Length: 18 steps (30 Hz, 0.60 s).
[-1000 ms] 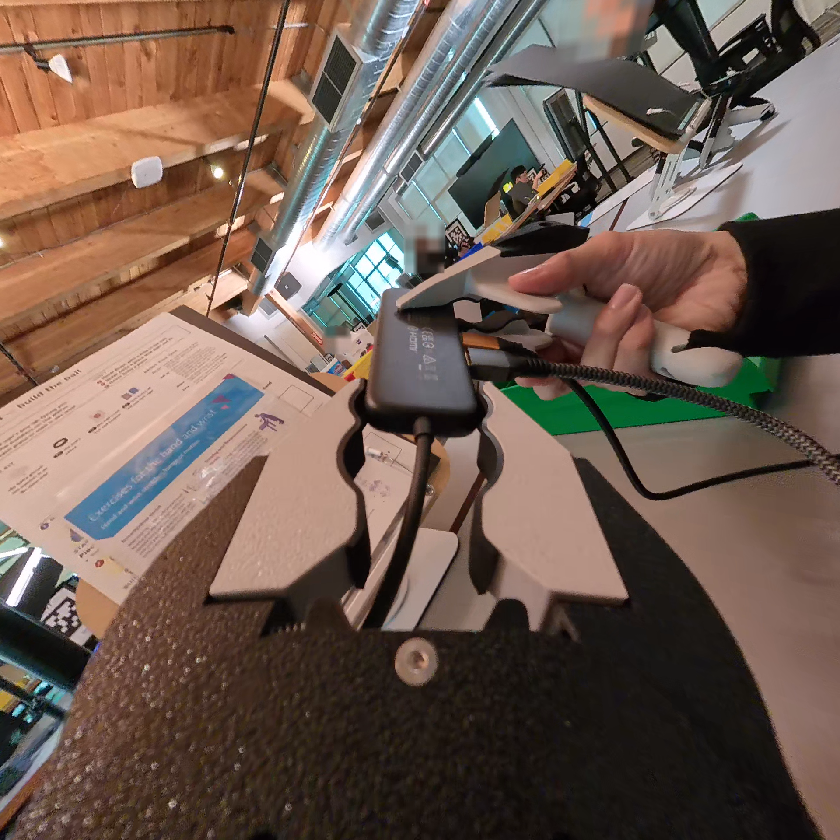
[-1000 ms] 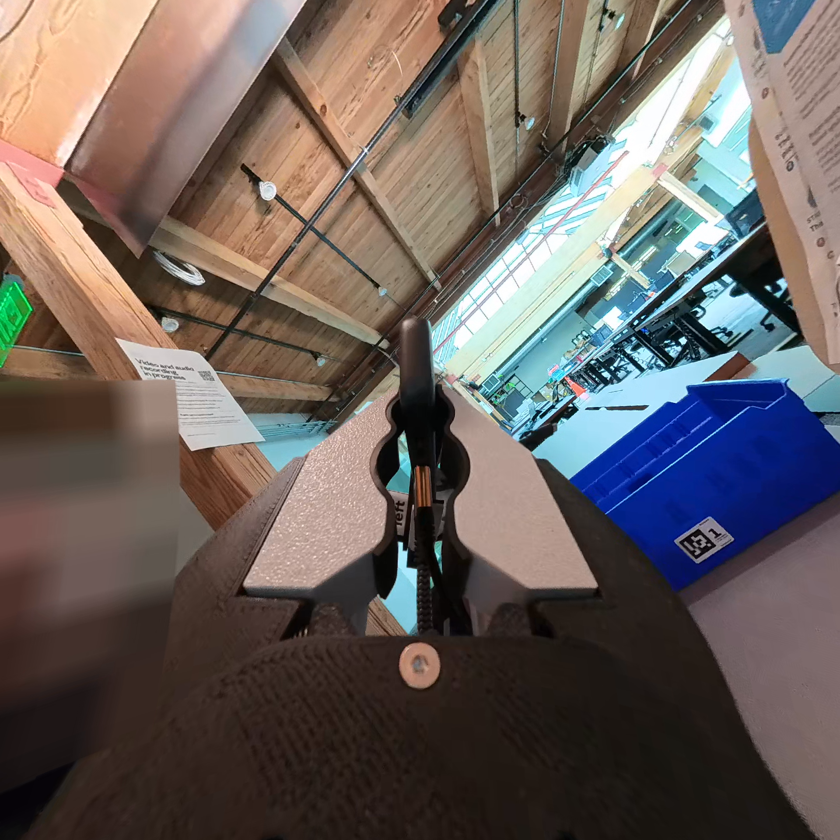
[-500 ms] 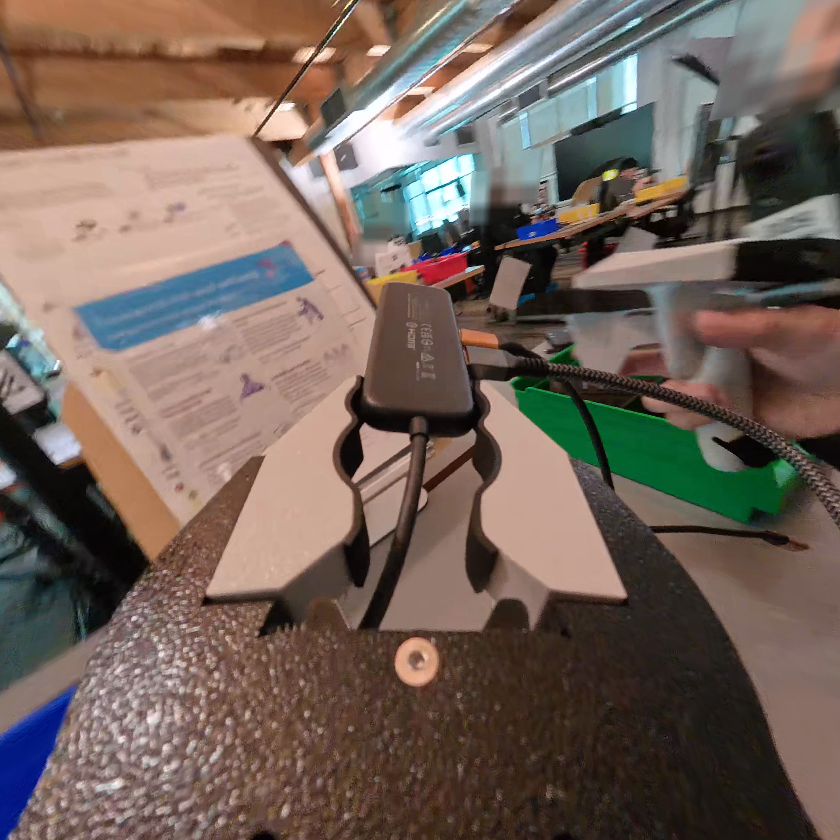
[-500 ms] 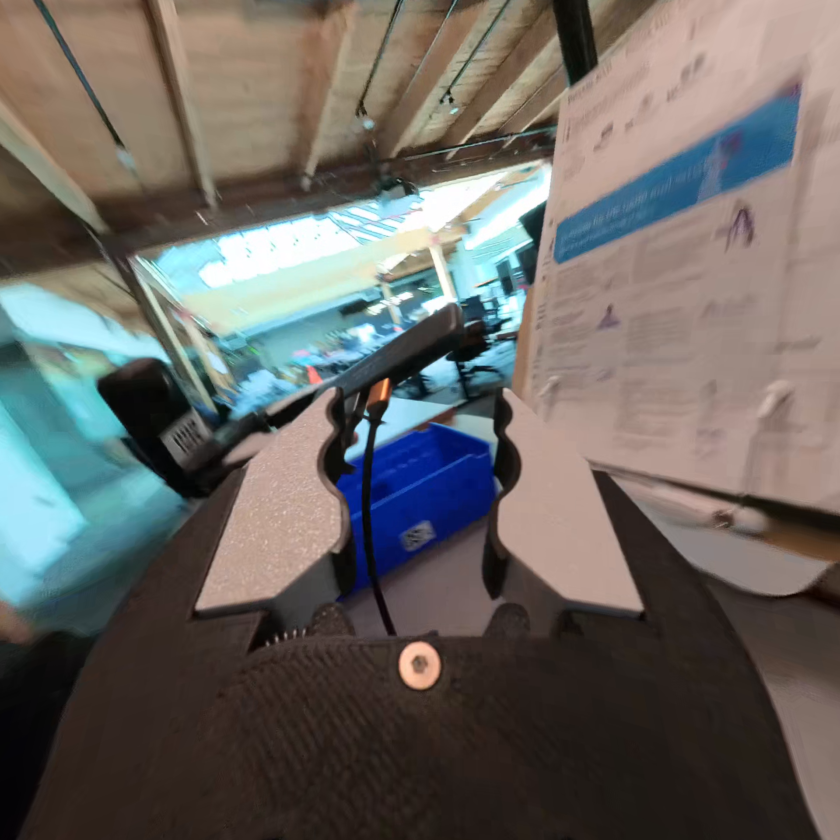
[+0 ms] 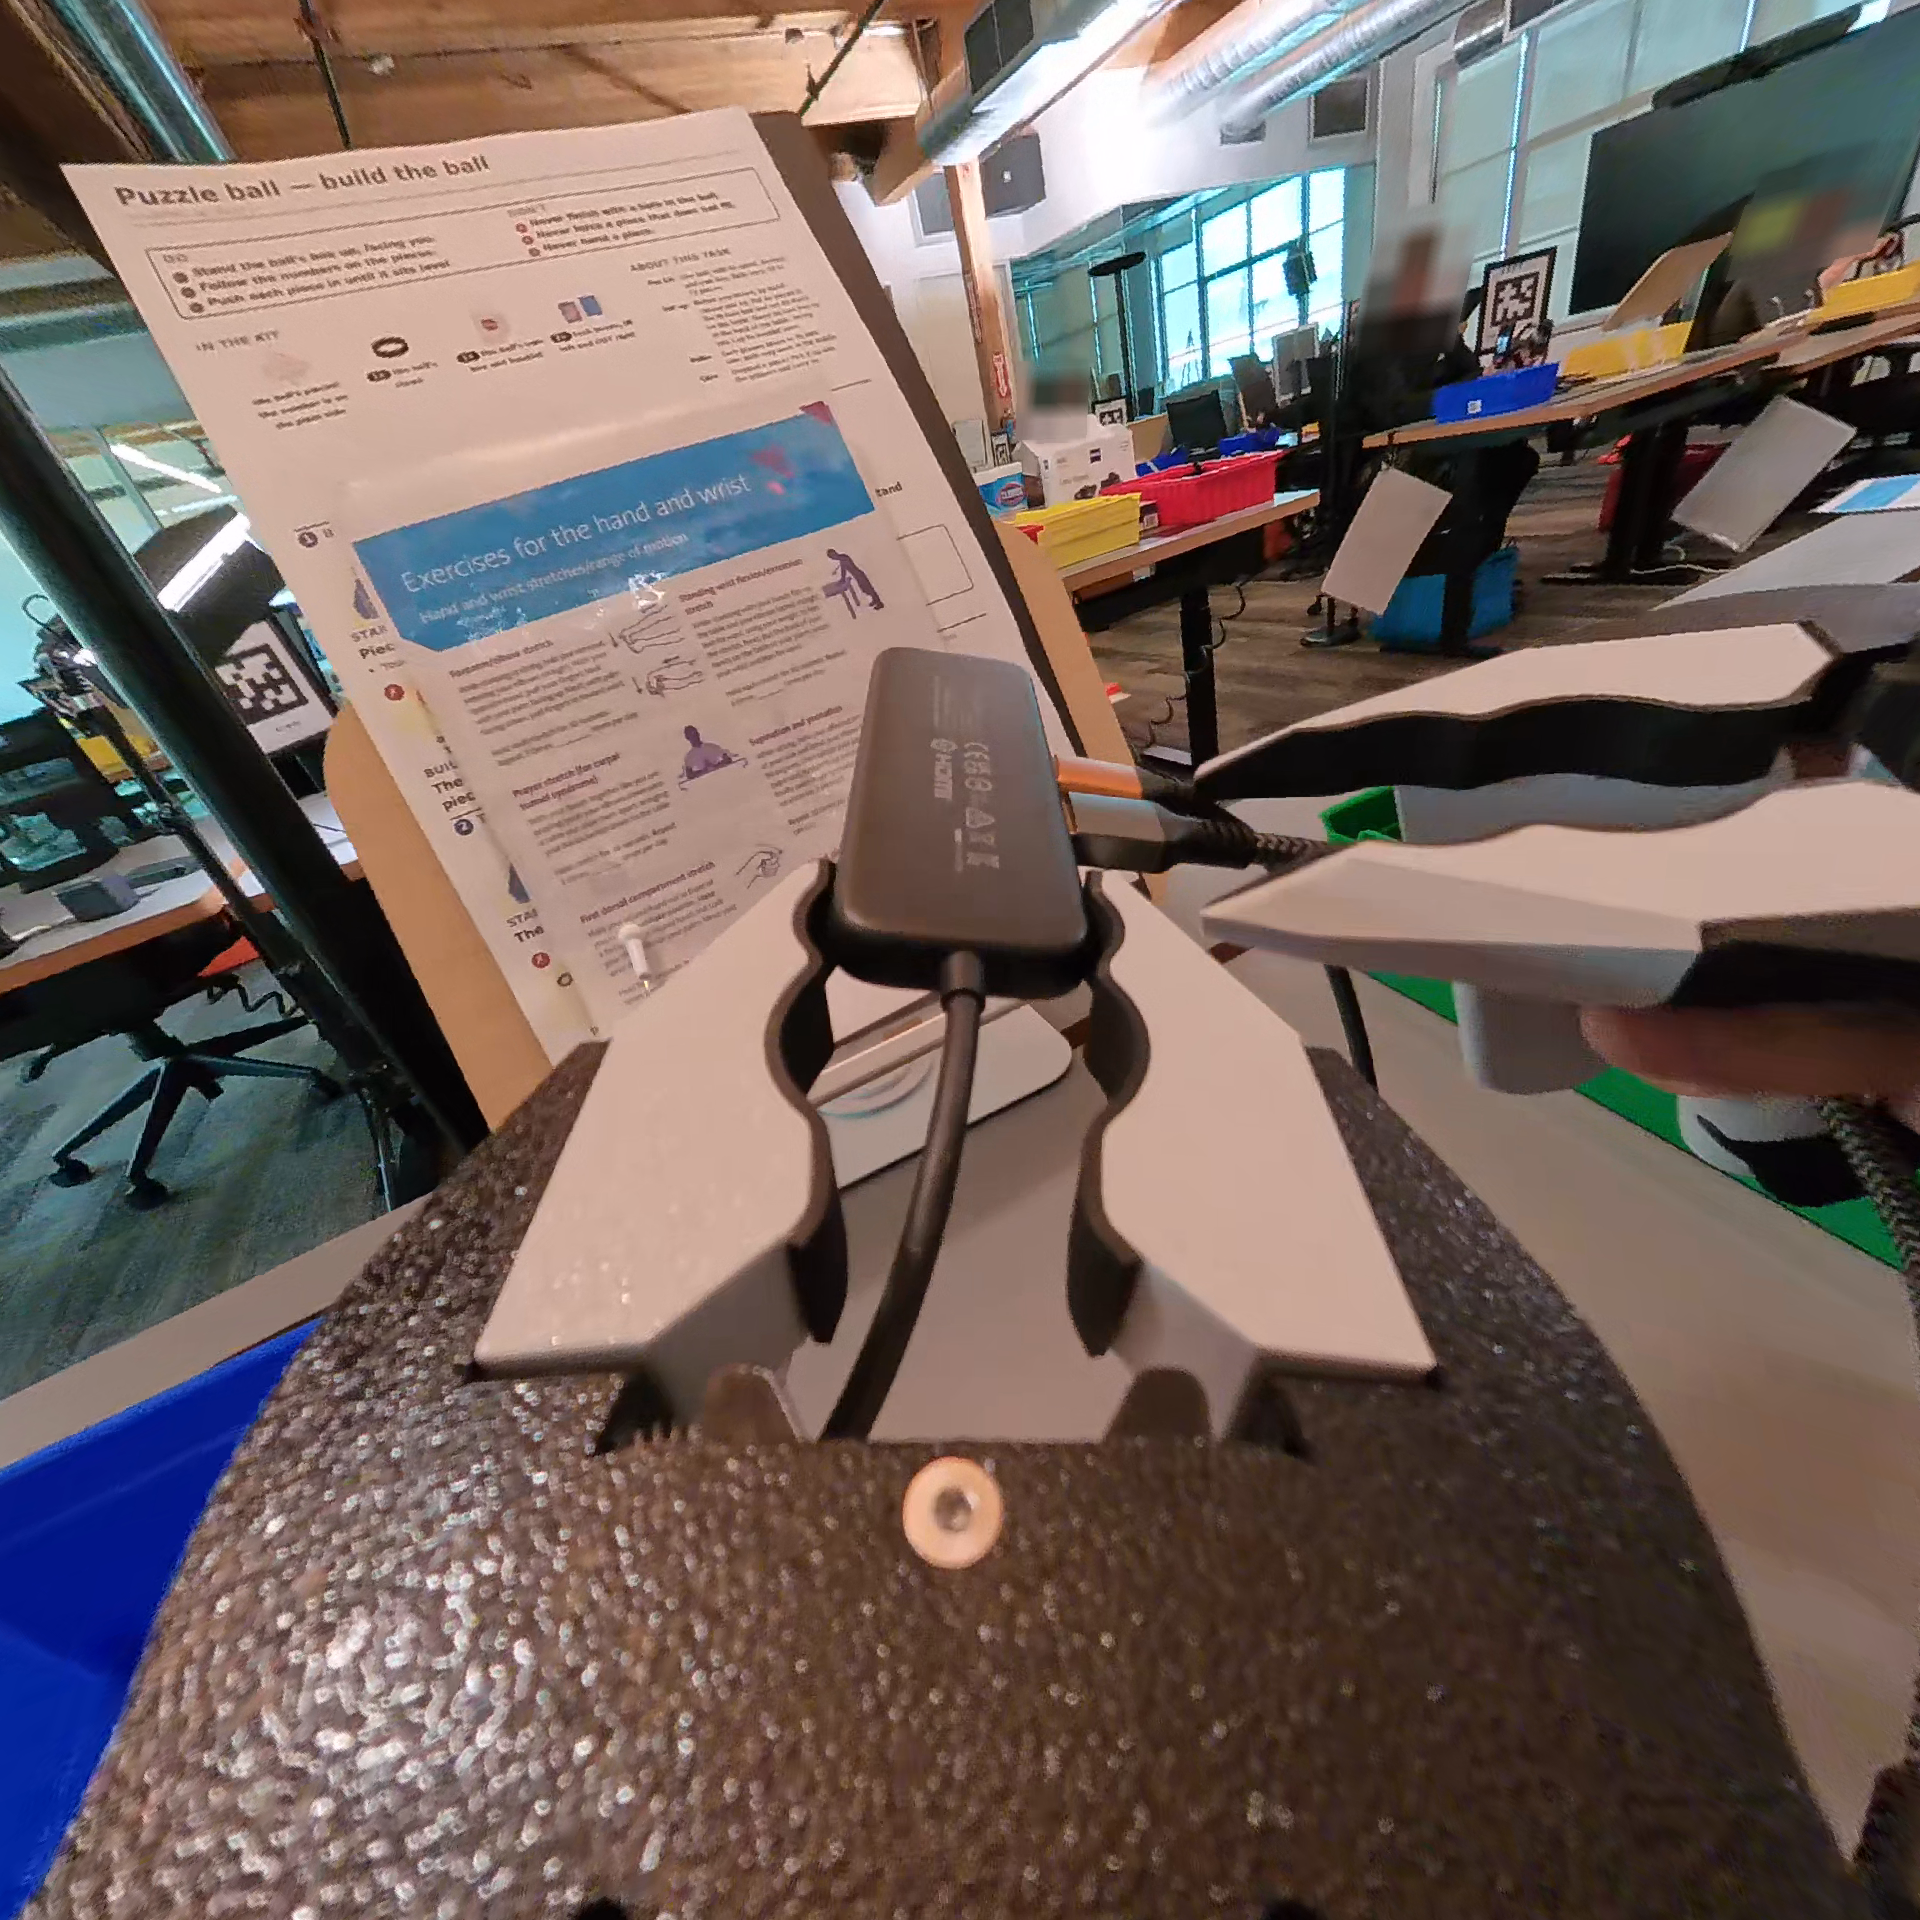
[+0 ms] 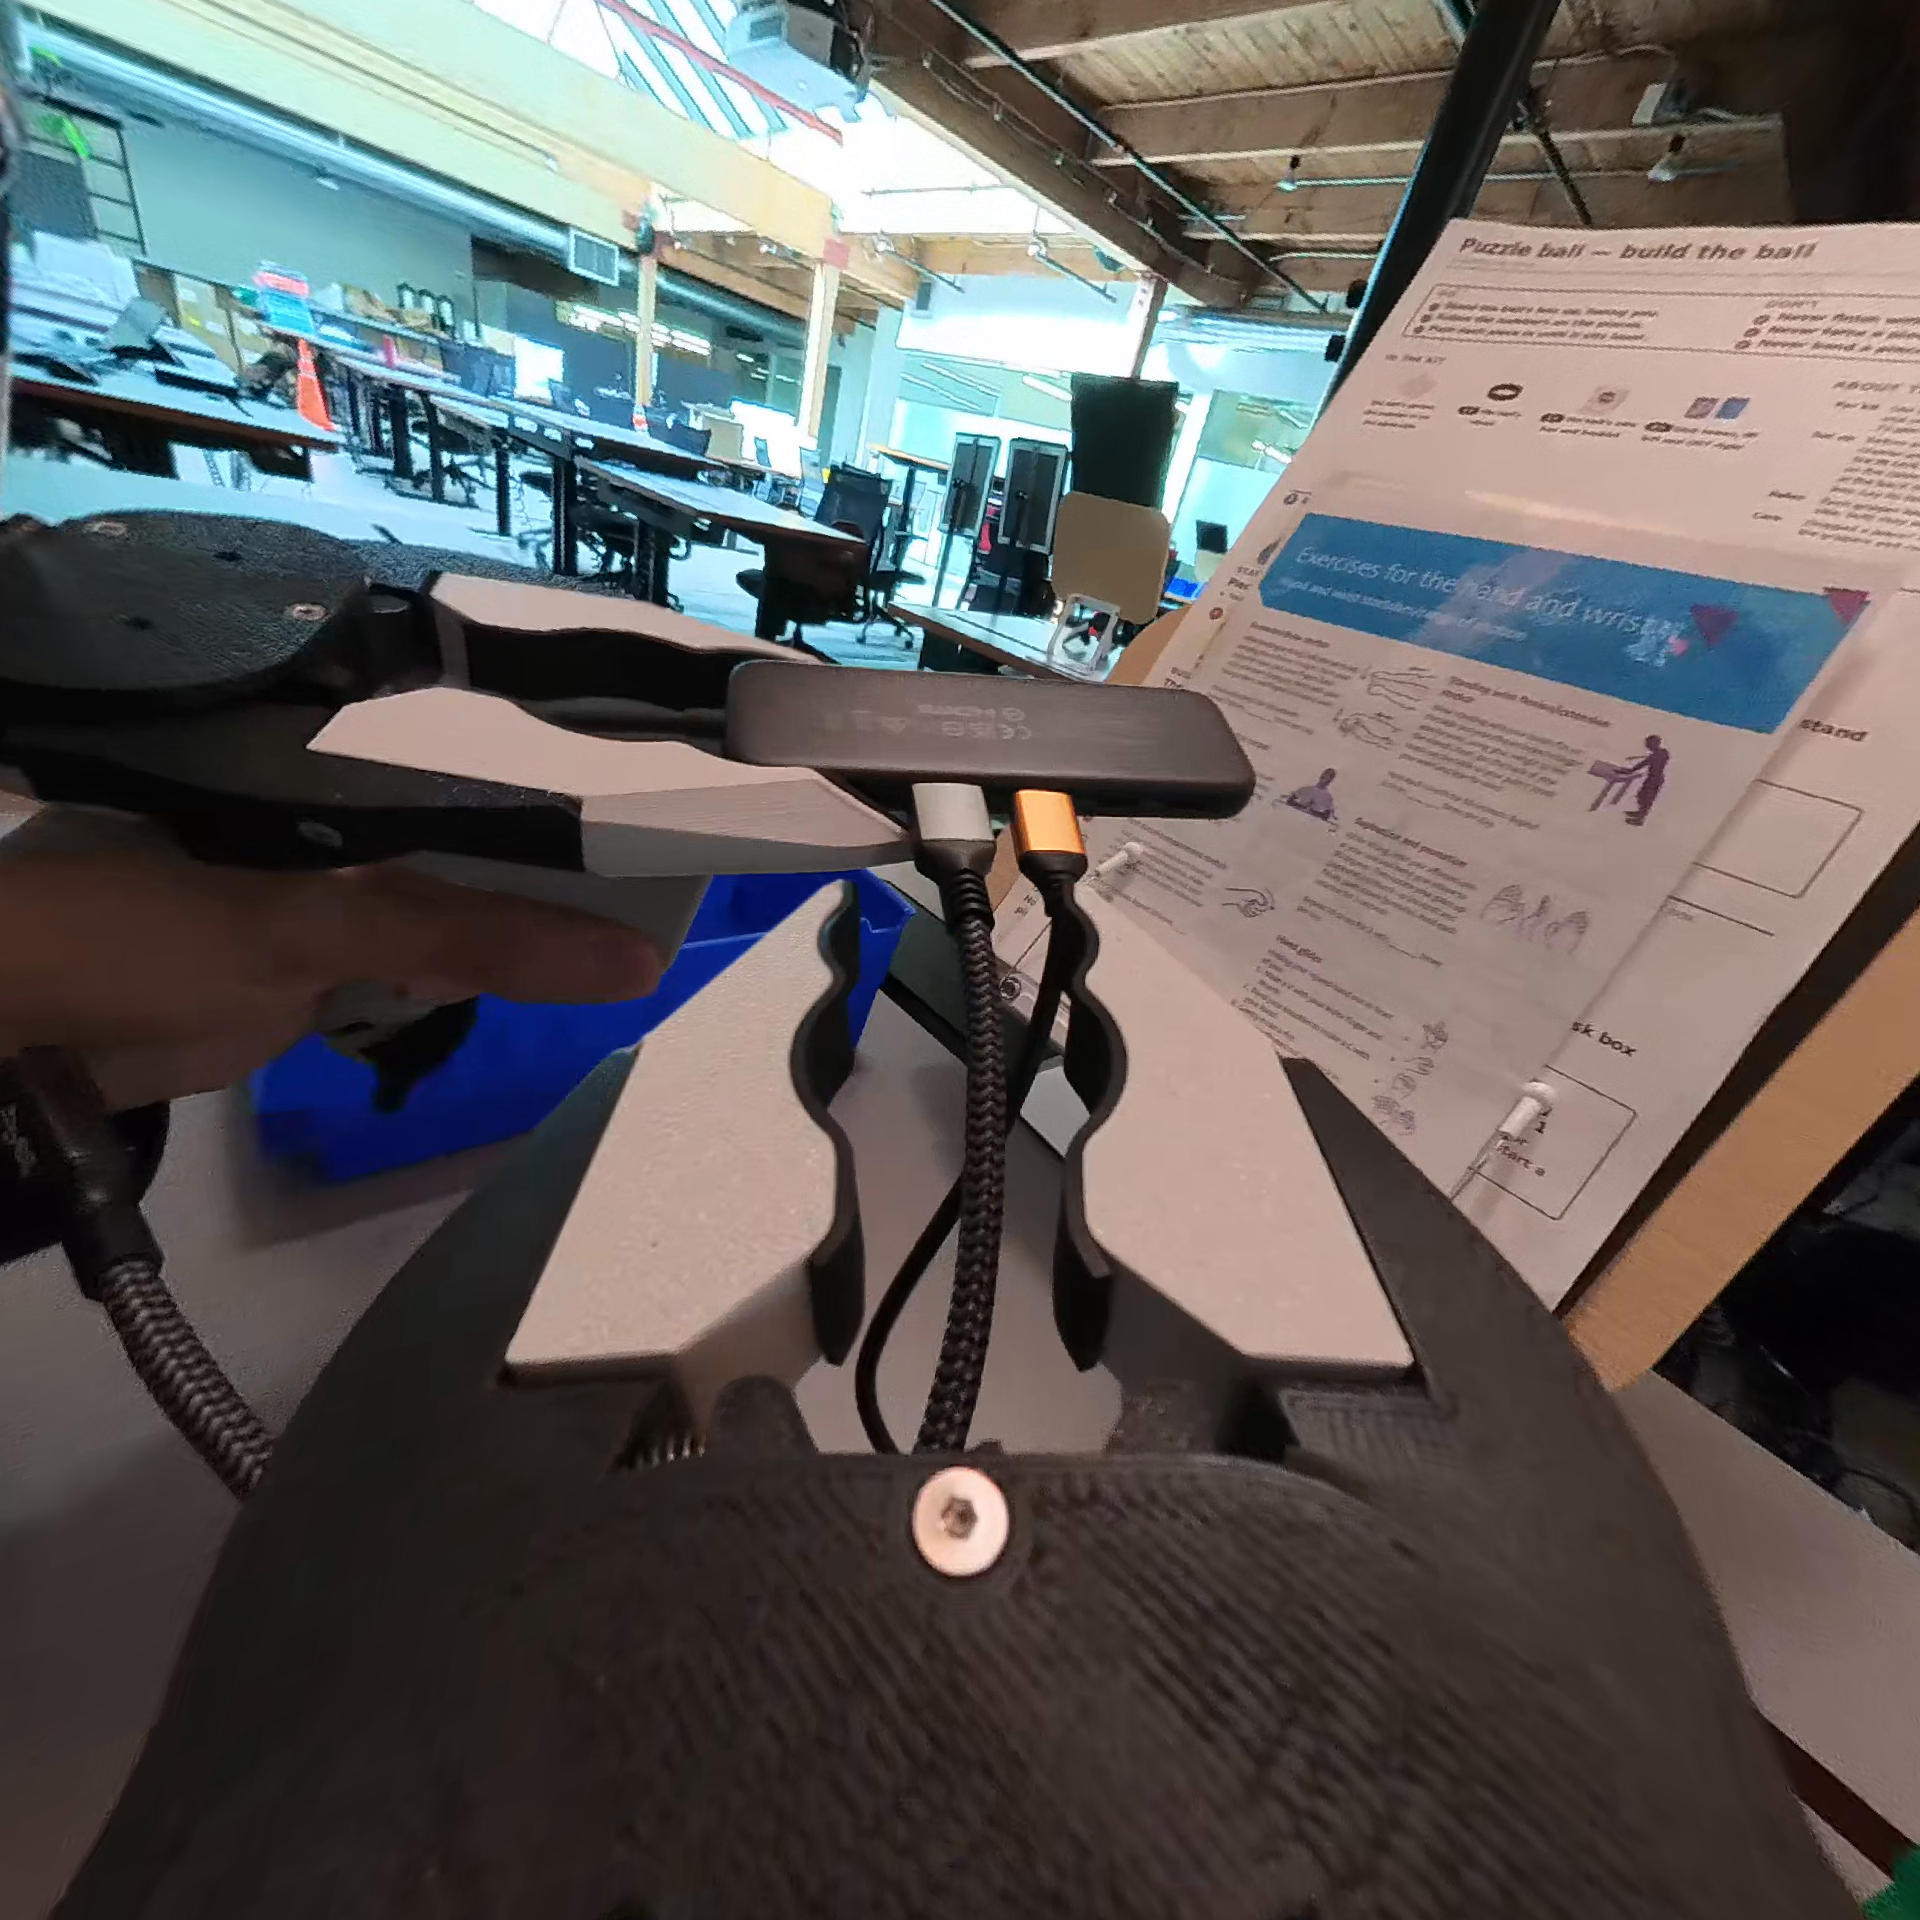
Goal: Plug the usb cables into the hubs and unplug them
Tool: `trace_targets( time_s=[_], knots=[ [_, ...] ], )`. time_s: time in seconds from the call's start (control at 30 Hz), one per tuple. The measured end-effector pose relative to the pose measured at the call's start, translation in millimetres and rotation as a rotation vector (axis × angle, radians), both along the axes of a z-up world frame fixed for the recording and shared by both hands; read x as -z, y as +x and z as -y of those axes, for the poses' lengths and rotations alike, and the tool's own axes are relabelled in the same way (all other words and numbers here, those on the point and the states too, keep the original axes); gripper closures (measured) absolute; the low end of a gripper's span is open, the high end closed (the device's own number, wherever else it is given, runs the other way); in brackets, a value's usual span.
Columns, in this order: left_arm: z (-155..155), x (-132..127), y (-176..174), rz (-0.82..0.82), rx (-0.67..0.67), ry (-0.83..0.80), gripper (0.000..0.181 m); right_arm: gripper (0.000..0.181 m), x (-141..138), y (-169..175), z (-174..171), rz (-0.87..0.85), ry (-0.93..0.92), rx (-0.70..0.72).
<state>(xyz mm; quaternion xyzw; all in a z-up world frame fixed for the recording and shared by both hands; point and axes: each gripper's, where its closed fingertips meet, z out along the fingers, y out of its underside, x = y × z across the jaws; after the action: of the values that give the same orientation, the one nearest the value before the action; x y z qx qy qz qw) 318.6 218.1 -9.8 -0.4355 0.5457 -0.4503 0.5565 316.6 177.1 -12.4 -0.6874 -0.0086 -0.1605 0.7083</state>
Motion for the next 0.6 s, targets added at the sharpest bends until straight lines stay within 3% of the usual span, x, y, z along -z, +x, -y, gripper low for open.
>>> trace_targets(
  time_s=[0.13, 0.3, 0.6],
  knots=[
    [2.4, -2.0, -0.6, 0.017, 0.02, -0.023, 0.136, 0.164, -6.3, -2.0, 4.5, -0.056, 0.056, -0.057],
    [2.5, -2.2, -1.1, 0.026, 0.03, -0.012, 0.136, 0.173, -1.2, -0.9, 1.6, -0.078, 0.03, -0.052],
    [-0.8, -10.2, -6.1, 0.064, 0.108, -0.098, 0.137, 0.174, -11.7, -10.7, -0.9, -0.148, 0.054, -0.12]
  ],
)
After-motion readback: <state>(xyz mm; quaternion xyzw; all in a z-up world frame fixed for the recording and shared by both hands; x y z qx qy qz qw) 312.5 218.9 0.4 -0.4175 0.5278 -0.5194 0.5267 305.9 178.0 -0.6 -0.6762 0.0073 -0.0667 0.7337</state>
